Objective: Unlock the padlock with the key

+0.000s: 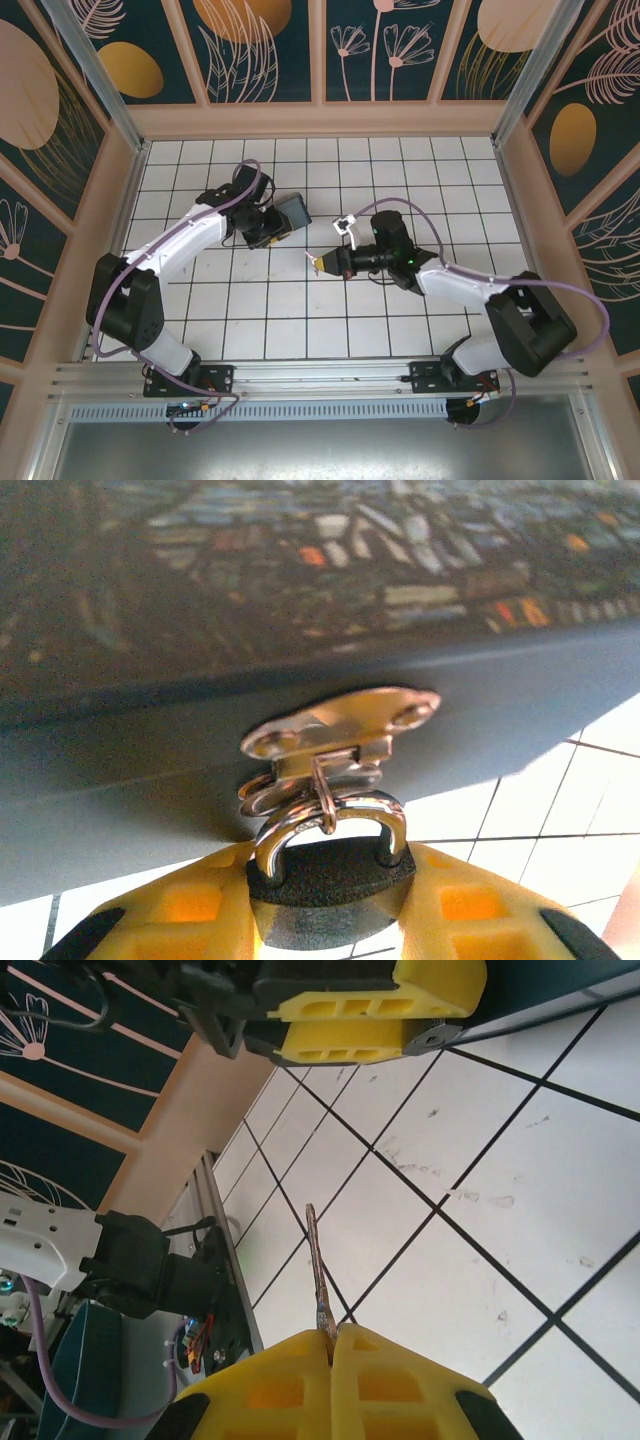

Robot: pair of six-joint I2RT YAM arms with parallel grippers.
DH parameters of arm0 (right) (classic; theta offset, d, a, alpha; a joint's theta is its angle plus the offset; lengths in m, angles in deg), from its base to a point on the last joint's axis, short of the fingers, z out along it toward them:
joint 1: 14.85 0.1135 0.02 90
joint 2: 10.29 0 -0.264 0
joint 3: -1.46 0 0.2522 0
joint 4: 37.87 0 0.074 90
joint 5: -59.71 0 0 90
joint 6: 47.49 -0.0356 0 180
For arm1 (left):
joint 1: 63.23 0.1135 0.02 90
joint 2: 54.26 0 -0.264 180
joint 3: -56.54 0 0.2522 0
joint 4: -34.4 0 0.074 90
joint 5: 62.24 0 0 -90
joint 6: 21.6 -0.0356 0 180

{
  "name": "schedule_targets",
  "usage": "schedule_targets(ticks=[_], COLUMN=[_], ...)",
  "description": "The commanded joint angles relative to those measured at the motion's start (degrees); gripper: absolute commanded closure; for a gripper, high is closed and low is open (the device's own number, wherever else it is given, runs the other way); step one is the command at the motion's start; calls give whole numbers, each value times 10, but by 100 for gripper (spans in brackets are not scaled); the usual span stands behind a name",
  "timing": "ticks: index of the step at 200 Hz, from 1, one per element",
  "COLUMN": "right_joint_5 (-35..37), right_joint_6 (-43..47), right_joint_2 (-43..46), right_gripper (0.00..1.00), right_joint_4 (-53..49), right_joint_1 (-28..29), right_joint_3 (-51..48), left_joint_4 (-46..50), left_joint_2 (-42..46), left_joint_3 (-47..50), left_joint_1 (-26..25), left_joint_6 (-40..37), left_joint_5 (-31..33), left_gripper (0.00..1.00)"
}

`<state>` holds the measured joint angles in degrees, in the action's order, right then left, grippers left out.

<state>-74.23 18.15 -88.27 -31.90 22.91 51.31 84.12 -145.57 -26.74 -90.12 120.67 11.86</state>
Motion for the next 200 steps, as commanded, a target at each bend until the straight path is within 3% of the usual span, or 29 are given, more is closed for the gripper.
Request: schedule_targets(ticks=[1,40,86,98,120,161,183,200], right_joint_5=[31,46,49,51,59,67,54,29], right_joint_6=[-2,-14,-23,-24,-26,-24,-18,-24], right_joint_2=[47,70,67,65,61,46,34,22], right_gripper=[100,100,100,100,100,100,100,100], right_joint_4=[-35,-46,-40,-39,-40,-44,-38,-11], right_joint_1=[1,-11,-10,-10,-5,2,2,1], right_joint_3=[-17,-32,-19,-14,-8,-6,-1,-2], left_joint_4=[-46,-188,-243,-240,-209,-85,-40,-59], left_joint_2=[-1,-2,-35,-42,-37,19,59,90], left_joint_3=[31,155,172,172,163,141,117,99], left_joint_1=[-2,-14,-54,-56,-56,-56,-56,-56], left_joint_6=[-15,17,15,14,-1,-43,-73,-132], left_joint_5=[28,75,138,142,141,127,113,61], left_gripper=[84,84,80,71,64,35,34,37])
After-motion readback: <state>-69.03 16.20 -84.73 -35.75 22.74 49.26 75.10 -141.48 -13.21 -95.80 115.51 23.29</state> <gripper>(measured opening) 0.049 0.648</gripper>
